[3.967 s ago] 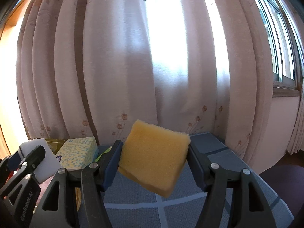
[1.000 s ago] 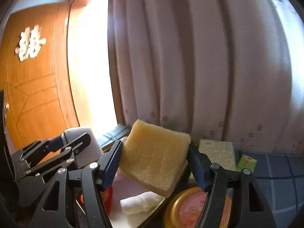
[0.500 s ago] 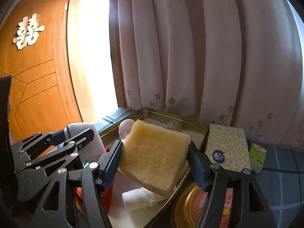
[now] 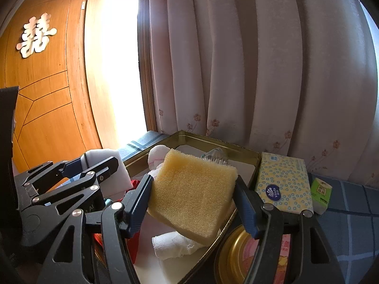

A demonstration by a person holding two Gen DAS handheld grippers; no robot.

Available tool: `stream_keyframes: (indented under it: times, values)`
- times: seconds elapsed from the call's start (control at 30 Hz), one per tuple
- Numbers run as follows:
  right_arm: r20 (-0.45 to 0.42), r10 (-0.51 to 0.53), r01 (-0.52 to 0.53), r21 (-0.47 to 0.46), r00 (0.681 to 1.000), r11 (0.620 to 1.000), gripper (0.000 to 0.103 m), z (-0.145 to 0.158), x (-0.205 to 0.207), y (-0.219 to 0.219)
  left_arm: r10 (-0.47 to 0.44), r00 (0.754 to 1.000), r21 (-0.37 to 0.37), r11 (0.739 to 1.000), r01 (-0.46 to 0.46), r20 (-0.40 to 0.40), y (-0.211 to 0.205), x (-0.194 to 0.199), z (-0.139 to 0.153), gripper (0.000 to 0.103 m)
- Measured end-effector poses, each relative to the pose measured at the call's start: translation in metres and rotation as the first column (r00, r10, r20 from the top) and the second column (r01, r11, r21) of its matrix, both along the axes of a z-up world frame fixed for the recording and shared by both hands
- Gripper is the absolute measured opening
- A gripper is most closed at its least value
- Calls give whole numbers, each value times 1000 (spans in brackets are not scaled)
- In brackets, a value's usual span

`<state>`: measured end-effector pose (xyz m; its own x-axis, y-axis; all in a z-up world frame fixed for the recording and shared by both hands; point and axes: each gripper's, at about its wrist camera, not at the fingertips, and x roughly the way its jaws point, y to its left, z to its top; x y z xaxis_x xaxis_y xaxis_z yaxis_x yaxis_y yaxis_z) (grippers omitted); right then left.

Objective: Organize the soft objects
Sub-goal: 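Open the right gripper over the tin tray while the left releases the eraser sponge there, then move the open right gripper to the green tissue pack and close on it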

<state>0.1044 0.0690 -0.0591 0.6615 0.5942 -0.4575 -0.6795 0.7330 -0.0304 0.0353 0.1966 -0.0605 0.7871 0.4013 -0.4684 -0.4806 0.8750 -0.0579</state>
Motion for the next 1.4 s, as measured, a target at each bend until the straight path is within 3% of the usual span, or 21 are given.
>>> stream_keyframes:
  times: [0.37,0.57,0.63,0.73,1.07,1.27,1.4]
  values:
    - [-15,11,-10,5,1000,1000,71,-1,2,-1,8,1000,-13,1000,-8,5,3,-3,0,38]
    - [8,0,0,20,1000,1000,88,1,4,-10,41,999,-9,999,-40,23,5,-10,6,76]
    - [12,-3,3,32,1000,999,88,4,4,-16,53,998,0,999,-53,26,3,-11,8,89]
    - [8,0,0,53,1000,999,89,9,4,-23,52,998,8,999,-52,40,-1,-13,11,100]
    - [25,-44,40,133,999,990,90,24,10,-68,63,996,22,998,-64,70,-15,-18,23,102]
    - [12,-125,123,123,992,985,90,20,27,-103,-35,996,45,998,31,83,-52,-9,27,102]
    - [-35,-229,231,149,973,961,90,15,47,-137,-107,994,117,988,102,37,-87,10,21,102]
